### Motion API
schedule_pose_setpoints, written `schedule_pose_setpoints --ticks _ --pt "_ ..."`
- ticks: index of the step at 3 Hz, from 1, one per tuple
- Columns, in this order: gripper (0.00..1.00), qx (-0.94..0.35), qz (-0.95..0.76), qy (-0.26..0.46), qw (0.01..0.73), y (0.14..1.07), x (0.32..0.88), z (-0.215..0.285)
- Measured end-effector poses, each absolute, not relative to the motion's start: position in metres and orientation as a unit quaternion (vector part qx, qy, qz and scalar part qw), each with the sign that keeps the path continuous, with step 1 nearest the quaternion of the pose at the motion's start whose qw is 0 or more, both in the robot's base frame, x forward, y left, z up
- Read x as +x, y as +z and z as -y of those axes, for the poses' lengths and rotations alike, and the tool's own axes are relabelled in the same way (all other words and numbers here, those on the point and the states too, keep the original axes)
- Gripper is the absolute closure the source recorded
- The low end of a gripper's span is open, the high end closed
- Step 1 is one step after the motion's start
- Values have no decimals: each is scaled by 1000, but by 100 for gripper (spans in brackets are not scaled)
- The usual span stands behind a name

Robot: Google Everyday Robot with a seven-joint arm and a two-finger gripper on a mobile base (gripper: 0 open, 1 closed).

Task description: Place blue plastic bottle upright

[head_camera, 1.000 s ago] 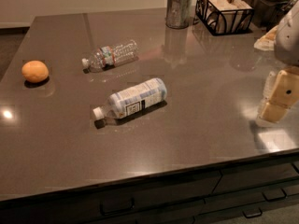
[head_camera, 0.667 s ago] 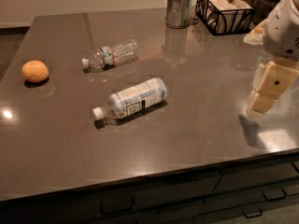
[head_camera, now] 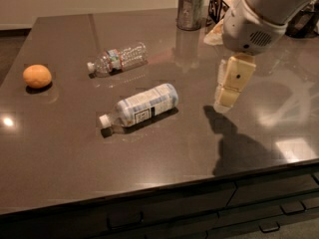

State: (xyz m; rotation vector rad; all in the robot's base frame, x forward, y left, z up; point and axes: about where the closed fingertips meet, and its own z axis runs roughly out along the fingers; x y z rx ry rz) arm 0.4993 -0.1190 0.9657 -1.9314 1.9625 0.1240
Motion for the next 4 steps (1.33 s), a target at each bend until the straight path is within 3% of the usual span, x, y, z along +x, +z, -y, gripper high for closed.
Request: schedule_pose_setpoints --ticks 2,4 --pt "0 -757 -629 82 158 921 518 34" --pt "0 -803 -579 77 117 887 517 -21"
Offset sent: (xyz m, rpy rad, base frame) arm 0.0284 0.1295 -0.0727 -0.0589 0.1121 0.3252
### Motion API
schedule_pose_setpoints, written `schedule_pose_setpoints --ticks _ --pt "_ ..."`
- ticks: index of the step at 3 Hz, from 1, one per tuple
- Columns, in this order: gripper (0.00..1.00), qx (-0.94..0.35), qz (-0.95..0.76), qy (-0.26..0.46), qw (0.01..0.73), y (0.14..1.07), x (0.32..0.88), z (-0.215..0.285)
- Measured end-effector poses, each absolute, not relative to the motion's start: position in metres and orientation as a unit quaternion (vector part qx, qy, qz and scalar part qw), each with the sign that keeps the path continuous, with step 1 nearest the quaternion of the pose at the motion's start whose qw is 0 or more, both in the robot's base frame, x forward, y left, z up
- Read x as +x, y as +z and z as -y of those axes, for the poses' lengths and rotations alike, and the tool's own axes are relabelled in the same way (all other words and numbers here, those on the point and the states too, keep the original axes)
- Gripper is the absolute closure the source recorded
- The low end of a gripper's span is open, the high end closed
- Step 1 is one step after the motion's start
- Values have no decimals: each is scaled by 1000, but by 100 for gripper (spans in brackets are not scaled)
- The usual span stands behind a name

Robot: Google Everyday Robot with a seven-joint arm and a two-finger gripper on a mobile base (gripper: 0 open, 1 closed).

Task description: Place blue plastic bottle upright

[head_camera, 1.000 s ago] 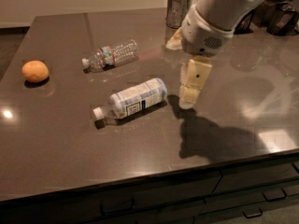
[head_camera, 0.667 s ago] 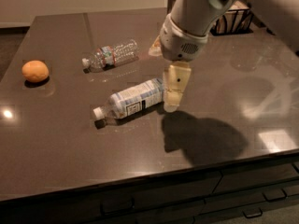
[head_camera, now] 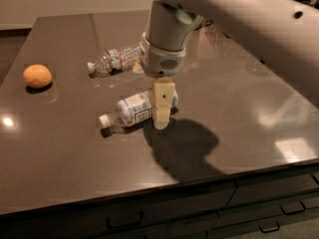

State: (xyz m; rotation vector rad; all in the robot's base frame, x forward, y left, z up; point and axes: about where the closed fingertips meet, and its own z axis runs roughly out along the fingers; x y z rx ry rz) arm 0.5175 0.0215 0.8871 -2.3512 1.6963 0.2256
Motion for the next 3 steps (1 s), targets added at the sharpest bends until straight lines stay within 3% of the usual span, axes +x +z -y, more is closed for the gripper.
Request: schedule_pose_setpoints --ticks 2,3 --pt "0 -829 -549 66 82 861 511 -44" --pt "12 -836 -541 59 72 852 511 -48"
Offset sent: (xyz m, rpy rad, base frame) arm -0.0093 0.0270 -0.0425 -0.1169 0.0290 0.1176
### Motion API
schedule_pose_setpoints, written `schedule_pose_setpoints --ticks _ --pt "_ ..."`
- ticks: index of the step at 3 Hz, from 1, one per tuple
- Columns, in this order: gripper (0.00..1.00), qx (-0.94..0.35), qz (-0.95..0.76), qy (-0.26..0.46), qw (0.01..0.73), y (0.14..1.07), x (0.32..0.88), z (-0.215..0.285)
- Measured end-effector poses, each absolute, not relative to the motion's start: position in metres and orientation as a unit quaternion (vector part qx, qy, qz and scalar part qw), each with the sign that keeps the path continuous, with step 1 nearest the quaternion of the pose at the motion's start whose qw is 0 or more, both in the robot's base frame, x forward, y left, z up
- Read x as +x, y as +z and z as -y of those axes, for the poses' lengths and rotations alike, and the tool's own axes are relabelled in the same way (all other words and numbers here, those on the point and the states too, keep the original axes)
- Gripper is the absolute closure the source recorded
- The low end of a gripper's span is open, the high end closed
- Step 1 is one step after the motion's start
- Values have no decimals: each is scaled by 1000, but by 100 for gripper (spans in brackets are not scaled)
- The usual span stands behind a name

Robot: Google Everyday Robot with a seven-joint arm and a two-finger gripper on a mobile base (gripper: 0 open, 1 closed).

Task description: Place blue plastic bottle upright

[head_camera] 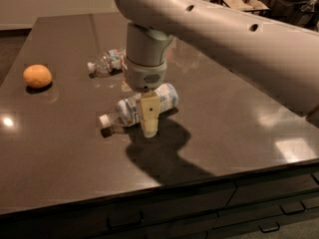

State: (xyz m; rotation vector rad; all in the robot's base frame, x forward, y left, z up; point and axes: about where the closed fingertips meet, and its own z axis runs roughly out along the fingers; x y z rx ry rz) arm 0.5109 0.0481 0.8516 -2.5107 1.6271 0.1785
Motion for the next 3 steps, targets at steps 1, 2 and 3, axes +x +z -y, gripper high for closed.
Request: schedule_pose_setpoints --ticks 1,2,3 --pt "31 -840 -537 54 63 846 510 -50" --pt "54 -836 -542 60 65 853 511 -50" --pt "77 -827 -551 79 79 869 512 -51"
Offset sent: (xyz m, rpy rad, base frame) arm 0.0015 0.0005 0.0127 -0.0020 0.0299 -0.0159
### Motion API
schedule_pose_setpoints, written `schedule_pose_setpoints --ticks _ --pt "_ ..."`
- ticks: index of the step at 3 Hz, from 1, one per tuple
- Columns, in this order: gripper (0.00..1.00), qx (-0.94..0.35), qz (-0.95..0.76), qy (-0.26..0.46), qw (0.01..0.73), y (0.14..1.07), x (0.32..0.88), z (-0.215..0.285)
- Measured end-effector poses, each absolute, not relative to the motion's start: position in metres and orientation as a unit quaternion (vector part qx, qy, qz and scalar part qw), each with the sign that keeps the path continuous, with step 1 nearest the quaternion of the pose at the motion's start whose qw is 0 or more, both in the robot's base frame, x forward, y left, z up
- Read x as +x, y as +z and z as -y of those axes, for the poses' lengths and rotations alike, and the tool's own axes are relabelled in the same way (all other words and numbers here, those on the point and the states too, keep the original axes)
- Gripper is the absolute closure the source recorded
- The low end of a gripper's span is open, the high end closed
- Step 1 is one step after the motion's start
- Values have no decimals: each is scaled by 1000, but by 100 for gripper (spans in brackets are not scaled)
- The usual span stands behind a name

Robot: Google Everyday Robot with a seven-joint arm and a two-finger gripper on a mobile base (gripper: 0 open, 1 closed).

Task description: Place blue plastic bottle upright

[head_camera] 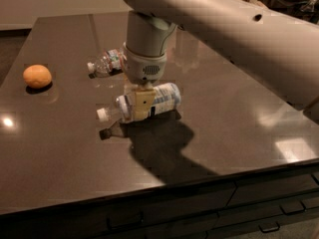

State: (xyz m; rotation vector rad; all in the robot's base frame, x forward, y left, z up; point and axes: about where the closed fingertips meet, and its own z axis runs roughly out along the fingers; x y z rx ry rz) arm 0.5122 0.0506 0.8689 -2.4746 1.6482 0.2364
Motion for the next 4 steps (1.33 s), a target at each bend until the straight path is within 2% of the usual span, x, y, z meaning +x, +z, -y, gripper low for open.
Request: schedule_pose_setpoints --ticks 1,4 --pt "99 -800 -575 121 122 894 520 -43" --pt "100 -630 -634 305 329 966 529 -40"
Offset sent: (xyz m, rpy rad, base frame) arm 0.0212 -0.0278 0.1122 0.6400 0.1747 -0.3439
